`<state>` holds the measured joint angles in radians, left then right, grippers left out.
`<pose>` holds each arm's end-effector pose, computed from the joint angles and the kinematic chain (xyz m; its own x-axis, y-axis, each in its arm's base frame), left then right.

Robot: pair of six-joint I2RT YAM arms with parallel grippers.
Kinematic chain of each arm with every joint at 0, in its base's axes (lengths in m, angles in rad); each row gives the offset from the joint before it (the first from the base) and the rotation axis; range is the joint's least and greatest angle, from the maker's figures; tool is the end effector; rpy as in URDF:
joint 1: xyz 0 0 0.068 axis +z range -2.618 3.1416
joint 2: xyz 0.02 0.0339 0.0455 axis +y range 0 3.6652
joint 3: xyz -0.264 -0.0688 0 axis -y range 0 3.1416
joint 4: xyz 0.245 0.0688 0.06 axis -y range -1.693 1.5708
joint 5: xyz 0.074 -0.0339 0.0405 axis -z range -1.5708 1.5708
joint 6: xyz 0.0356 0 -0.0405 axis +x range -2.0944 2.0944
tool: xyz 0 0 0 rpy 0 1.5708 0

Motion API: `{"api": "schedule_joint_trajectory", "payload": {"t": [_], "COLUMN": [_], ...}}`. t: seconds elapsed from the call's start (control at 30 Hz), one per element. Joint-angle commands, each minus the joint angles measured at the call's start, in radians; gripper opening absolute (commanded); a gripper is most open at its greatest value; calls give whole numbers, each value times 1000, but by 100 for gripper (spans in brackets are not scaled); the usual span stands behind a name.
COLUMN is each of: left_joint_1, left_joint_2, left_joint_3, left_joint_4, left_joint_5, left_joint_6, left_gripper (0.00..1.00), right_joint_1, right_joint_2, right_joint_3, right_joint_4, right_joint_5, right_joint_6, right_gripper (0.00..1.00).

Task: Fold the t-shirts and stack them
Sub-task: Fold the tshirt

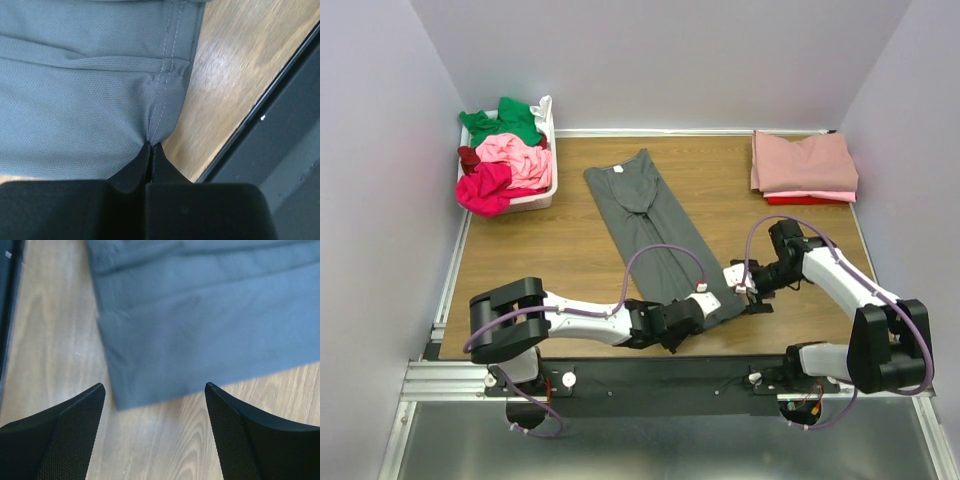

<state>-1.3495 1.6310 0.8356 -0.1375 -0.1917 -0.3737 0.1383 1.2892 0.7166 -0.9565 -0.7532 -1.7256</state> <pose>0.0758 -0.3059 0.1565 -0.5047 0.6106 -0.6103 0.8041 0.5898 -0.0749 0.1841 0.0502 0.1849 0.2798 -0.6888 -0.6688 -0.9579 -0.2469 -0.1466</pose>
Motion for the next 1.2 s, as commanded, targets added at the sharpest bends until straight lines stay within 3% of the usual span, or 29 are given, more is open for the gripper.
{"api": "schedule_joint_trajectory", "payload": {"t": [0.0,0.33,0.57,0.63,0.8,0.9,1.17], "left_joint_1": [-4,-7,-7,-7,-7,-7,-5], "left_joint_2": [-20,-5,-42,-56,-91,-105,-203], "left_joint_3": [-39,-33,-61,-67,-90,-105,-179], "left_joint_4": [-17,-10,-5,-1,27,51,121], "left_joint_5": [46,51,54,58,86,106,175], "left_joint_6": [-59,-56,-67,-67,-60,-62,-56], "left_gripper": [0,0,0,0,0,0,0], "right_joint_1": [21,99,116,126,136,139,144], "right_joint_2": [-1,-45,-28,-24,-27,-40,-131], "right_joint_3": [-43,-206,-224,-226,-238,-243,-93], "right_joint_4": [75,214,272,291,315,314,115], "right_joint_5": [77,95,155,166,183,172,-7], "right_joint_6": [14,73,110,123,129,136,159], "right_gripper": [86,74,57,49,14,0,0]}}
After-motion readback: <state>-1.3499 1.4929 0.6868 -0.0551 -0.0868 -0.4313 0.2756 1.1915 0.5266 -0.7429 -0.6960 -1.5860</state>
